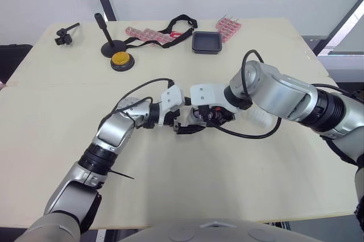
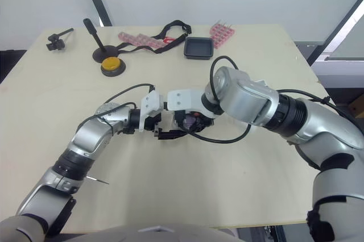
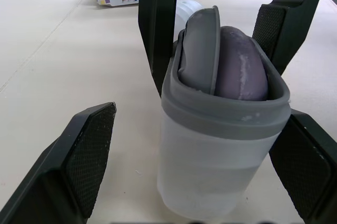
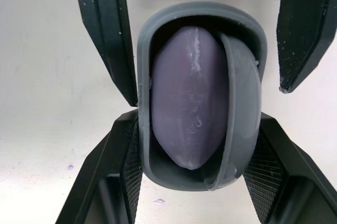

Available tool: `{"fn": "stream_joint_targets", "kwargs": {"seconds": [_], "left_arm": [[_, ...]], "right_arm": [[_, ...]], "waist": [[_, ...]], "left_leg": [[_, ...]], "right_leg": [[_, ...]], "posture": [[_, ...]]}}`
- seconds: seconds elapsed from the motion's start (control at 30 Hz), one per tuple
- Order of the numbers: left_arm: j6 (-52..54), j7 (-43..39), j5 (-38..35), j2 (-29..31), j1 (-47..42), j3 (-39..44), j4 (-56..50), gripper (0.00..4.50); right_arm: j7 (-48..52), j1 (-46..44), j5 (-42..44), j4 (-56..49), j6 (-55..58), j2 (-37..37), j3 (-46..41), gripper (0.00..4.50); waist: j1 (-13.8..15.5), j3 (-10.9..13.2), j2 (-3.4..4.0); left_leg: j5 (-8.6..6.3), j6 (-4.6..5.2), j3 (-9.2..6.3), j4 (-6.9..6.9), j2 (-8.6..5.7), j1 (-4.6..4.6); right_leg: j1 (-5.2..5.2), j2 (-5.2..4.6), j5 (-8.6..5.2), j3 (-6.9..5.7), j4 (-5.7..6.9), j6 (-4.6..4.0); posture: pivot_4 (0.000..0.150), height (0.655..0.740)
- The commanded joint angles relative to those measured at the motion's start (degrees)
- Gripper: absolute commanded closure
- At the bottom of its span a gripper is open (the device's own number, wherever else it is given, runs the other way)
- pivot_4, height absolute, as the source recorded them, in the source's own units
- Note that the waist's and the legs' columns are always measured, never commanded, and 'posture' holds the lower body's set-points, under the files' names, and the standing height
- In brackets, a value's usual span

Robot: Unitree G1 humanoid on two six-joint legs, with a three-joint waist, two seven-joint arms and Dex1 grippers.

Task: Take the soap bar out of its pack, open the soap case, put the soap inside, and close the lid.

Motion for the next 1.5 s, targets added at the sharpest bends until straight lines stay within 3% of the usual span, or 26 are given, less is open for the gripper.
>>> {"fn": "stream_joint_targets", "kwargs": {"seconds": [0.03, 0.27, 0.3, 0.37, 0.53, 0.57, 1.3, 1.37, 1.5], "left_arm": [[-0.7, -0.2, -0.3, 0.1, -0.3, 1.1, -1.1, 0.01], [-0.8, -0.6, -0.4, 0.1, 0.0, 1.0, -1.2, 0.01], [-0.8, -0.7, -0.4, 0.1, 0.0, 1.0, -1.3, 0.41], [-0.9, -0.9, -0.4, 0.1, 0.1, 0.8, -1.3, 0.77], [-1.3, -1.4, 0.0, 0.1, 0.4, 0.5, -1.1, 2.45], [-1.4, -1.6, 0.2, 0.1, 0.2, 0.4, -0.9, 2.55], [-2.9, -1.8, 1.6, -0.8, -0.7, 1.0, 0.3, 2.55], [-2.9, -1.7, 1.6, -0.9, -0.6, 1.1, 0.2, 2.55], [-3.0, -1.6, 1.3, -1.0, -0.2, 1.3, 0.1, 2.55]], "right_arm": [[0.3, -0.1, -0.9, -1.4, -0.4, -0.3, -2.4, 2.38], [0.4, 0.0, -1.4, -1.1, -0.9, -0.2, -2.2, 2.38], [0.5, 0.0, -1.5, -1.1, -1.0, -0.2, -2.2, 2.38], [0.5, 0.0, -1.6, -0.9, -1.1, -0.2, -2.2, 2.38], [0.8, 0.2, -2.0, -1.0, -1.1, 0.0, -2.3, 2.38], [0.9, 0.2, -2.1, -1.0, -1.0, 0.1, -2.3, 2.38], [1.2, 0.6, -0.7, -0.6, 1.0, 1.5, -3.9, 2.38], [1.4, 0.8, -0.1, -0.9, 1.8, 1.6, -4.3, 1.43], [1.4, 1.7, -0.1, -1.7, 2.7, 1.3, -4.9, 0.07]], "waist": [[0.0, 0.0, 0.00], [0.0, 0.0, 0.00], [0.0, 0.0, 0.00], [0.0, 0.0, 0.00], [0.0, 0.0, 0.00], [0.0, 0.0, 0.00], [0.0, 0.0, 0.00], [0.0, 0.0, 0.00], [0.1, 0.0, 0.00]], "left_leg": [[0.00, 0.00, 0.00, 0.00, 0.00, 0.00], [0.00, 0.00, 0.00, 0.01, 0.00, 0.00], [0.00, 0.00, 0.00, 0.01, 0.00, 0.00], [0.00, 0.01, 0.00, 0.01, 0.00, 0.00], [0.00, 0.01, 0.00, 0.01, 0.00, 0.00], [0.01, 0.01, 0.00, 0.02, 0.00, 0.00], [0.02, 0.03, 0.00, 0.05, 0.00, 0.01], [0.02, 0.03, 0.00, 0.05, 0.00, 0.01], [0.02, 0.03, 0.00, 0.06, 0.00, 0.00]], "right_leg": [[0.00, 0.00, 0.00, 0.00, 0.00, 0.00], [0.00, 0.00, 0.00, 0.00, 0.01, 0.00], [0.00, 0.00, 0.00, 0.00, 0.01, 0.00], [0.00, 0.00, 0.00, 0.00, 0.01, 0.00], [0.00, 0.00, 0.00, 0.00, 0.02, 0.00], [0.00, 0.00, 0.00, 0.00, 0.02, 0.00], [0.00, 0.00, 0.00, 0.01, 0.07, -0.01], [0.00, 0.00, 0.01, 0.01, 0.07, -0.01], [0.00, 0.00, 0.01, 0.01, 0.08, -0.01]], "posture": [[0.150, 0.7291], [0.150, 0.7291], [0.150, 0.7291], [0.150, 0.7291], [0.150, 0.7291], [0.150, 0.7291], [0.150, 0.7291], [0.150, 0.7291], [0.150, 0.7291]]}}
